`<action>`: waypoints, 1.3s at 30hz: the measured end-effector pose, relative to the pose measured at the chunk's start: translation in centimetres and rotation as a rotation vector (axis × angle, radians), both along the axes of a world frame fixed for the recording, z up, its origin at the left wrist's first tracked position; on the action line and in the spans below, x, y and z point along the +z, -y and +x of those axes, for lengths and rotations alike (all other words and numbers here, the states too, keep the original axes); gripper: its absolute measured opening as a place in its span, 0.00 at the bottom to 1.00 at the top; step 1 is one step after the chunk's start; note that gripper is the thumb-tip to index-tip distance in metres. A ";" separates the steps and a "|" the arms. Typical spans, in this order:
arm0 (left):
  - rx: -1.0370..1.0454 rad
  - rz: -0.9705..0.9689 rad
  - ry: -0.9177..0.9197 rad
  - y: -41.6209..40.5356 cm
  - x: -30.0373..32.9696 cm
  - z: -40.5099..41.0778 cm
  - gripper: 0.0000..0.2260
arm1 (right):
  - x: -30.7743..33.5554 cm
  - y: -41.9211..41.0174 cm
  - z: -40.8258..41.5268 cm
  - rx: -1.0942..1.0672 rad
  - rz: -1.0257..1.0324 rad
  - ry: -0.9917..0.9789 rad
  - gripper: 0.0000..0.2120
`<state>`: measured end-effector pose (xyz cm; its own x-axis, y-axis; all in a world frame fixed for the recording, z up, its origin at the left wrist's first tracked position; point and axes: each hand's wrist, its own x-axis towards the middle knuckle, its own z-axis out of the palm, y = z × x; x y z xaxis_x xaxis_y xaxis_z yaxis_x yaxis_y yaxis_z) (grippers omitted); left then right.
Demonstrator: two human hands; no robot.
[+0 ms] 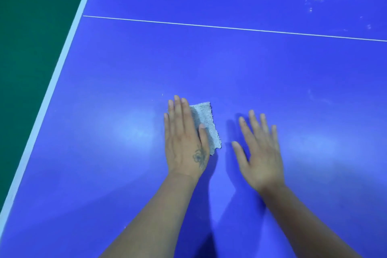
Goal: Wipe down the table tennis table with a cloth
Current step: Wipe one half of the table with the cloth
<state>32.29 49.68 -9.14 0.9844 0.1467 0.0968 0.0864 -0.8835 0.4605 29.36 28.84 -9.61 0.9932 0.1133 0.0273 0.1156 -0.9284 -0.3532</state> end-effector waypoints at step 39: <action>-0.392 0.320 -0.095 -4.4 -2.0 4.1 0.28 | -1.5 6.1 0.9 -0.193 -0.073 0.027 0.27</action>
<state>36.35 54.06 -11.18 0.9662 -0.2573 -0.0163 -0.2510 -0.9533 0.1681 30.27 22.75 -11.12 0.9956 -0.0768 0.0532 -0.0587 -0.9572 -0.2832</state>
